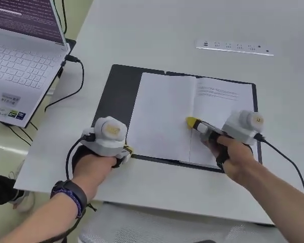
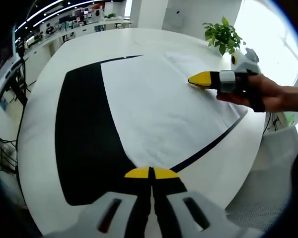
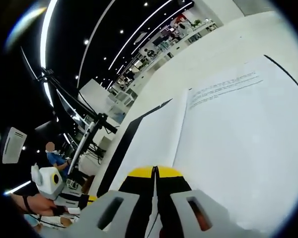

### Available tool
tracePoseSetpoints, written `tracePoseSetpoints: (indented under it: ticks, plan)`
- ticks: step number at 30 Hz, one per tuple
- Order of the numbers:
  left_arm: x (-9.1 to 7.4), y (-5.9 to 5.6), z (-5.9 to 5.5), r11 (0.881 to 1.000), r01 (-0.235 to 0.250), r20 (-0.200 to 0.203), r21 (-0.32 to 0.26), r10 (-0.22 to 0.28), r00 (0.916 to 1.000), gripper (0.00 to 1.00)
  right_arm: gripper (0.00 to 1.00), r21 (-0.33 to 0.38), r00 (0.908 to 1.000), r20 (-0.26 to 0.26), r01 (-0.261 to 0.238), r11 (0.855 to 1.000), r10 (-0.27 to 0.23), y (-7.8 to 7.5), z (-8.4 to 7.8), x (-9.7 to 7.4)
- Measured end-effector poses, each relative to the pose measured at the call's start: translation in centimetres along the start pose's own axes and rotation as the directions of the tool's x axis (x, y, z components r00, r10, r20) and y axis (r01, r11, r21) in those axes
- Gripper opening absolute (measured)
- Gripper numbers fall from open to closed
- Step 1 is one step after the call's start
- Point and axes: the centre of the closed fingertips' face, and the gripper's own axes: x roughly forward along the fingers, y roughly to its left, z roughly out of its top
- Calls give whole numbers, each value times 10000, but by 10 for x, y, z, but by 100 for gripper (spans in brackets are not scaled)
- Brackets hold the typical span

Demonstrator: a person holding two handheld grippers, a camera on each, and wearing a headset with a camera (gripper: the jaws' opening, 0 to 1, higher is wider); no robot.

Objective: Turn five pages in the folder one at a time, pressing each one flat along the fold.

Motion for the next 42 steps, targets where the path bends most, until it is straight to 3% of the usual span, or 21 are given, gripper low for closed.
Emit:
tracePoseSetpoints:
  ticks: [5,20,24,31,42]
  plan:
    - [0,1,0,9996,76,13,-270,-75,10000,0,0,216,9996,292,-24,9998,17,-1,2,1]
    - [0,-1,0,9999,-148,114,-76,149,9998,0,0,92,9978,660,-46,9999,40,-1,26,21]
    - [0,-2,0,9993,-347,145,128,346,9993,0,0,338,9932,1055,464,9984,-497,-15,40,29]
    - [1,0,0,9996,-283,197,-89,285,9994,0,0,457,9909,1240,463,9979,-516,-20,52,38]
    - [2,0,1,9988,-486,266,-103,489,9985,0,0,864,9772,1870,855,9926,-1004,-7,71,44]
